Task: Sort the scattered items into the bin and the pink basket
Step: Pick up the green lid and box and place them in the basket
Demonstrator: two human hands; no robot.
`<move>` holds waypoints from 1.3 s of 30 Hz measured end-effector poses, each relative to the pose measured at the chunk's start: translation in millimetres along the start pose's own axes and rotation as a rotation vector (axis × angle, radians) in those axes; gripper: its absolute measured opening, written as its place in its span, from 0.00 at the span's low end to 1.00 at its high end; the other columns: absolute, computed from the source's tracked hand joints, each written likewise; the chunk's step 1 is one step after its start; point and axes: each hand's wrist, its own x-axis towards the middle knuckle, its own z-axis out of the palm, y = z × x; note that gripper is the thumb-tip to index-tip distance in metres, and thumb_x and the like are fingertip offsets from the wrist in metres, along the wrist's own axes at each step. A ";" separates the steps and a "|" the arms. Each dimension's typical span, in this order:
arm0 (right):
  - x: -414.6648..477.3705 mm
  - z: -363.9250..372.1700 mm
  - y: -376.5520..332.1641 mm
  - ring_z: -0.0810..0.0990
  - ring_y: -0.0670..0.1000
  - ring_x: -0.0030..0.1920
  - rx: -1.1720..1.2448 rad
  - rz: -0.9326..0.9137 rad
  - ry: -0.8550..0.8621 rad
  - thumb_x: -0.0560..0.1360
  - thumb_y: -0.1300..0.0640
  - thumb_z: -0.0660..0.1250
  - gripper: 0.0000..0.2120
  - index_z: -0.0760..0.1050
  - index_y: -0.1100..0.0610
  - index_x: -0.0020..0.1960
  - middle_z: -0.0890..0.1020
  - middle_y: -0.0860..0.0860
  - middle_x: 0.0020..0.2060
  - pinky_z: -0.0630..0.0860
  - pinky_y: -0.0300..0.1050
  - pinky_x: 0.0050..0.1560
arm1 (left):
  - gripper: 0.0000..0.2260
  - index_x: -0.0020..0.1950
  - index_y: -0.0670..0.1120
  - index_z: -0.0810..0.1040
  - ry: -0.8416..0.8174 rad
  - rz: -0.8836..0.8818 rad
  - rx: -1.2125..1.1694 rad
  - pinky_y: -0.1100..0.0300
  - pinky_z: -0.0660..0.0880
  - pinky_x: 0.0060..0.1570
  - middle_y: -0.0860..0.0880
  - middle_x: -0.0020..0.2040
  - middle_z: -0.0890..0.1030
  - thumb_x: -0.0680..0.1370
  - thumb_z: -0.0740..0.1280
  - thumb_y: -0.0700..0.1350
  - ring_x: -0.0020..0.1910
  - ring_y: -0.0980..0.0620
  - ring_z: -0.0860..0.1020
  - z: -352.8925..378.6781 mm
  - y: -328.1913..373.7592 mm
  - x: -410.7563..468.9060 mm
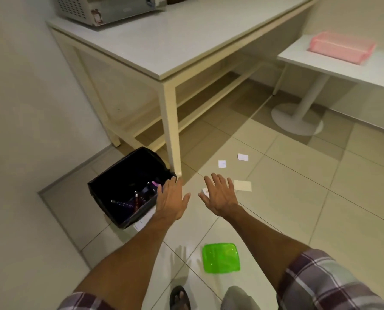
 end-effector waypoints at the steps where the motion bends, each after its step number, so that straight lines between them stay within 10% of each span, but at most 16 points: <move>1: -0.6 -0.6 1.9 0.55 0.54 0.76 -0.007 0.001 0.006 0.81 0.42 0.52 0.28 0.54 0.55 0.76 0.58 0.54 0.76 0.51 0.59 0.74 | 0.27 0.78 0.47 0.55 0.004 0.003 -0.005 0.45 0.54 0.75 0.44 0.77 0.59 0.81 0.55 0.56 0.76 0.45 0.58 -0.8 0.1 -0.8; 19: -52.5 27.5 187.4 0.57 0.58 0.75 -0.054 -0.216 -0.102 0.80 0.42 0.55 0.30 0.55 0.56 0.76 0.59 0.57 0.75 0.51 0.60 0.74 | 0.28 0.78 0.46 0.54 -0.005 -0.289 -0.089 0.48 0.54 0.74 0.44 0.77 0.60 0.81 0.55 0.57 0.76 0.46 0.59 90.8 180.8 -54.8; 39: -44.1 85.9 185.4 0.57 0.58 0.75 -0.124 -0.437 -0.262 0.80 0.44 0.57 0.32 0.51 0.56 0.78 0.57 0.58 0.76 0.54 0.57 0.74 | 0.28 0.77 0.46 0.55 -0.106 -0.516 -0.218 0.43 0.50 0.75 0.42 0.78 0.56 0.81 0.54 0.58 0.77 0.43 0.54 167.1 173.4 -80.4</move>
